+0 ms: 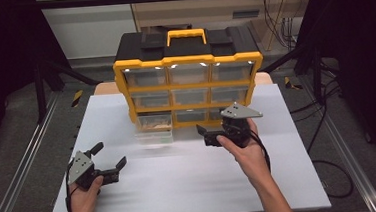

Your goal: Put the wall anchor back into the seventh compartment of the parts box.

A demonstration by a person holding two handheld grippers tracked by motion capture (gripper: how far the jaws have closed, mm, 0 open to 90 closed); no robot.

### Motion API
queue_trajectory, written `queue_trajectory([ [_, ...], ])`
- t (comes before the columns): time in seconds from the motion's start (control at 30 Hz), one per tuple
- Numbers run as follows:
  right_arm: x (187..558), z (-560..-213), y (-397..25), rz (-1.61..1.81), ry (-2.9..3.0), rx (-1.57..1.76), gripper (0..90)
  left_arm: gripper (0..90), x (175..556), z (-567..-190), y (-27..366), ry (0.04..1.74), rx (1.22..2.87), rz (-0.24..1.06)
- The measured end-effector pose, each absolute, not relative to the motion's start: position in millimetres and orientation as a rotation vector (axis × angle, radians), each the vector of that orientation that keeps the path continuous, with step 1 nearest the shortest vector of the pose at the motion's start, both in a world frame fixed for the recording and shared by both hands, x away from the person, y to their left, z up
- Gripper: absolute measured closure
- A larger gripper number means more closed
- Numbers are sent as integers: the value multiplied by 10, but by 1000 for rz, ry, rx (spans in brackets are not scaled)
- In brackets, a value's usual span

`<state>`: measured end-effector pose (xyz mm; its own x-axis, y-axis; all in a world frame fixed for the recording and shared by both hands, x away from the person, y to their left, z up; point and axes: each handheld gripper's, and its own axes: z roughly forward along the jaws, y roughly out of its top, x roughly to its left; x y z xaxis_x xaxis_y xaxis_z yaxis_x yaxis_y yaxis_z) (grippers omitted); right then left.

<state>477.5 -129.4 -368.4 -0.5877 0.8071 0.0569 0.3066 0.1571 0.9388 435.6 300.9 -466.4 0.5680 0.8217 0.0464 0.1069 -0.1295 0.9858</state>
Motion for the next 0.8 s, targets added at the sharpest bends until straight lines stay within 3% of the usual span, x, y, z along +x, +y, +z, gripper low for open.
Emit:
queue_trajectory([
  [0.8,4581,-3763,-1935,1505,1822,1129,77,13,4364,-4676,2992,797,1617,737],
])
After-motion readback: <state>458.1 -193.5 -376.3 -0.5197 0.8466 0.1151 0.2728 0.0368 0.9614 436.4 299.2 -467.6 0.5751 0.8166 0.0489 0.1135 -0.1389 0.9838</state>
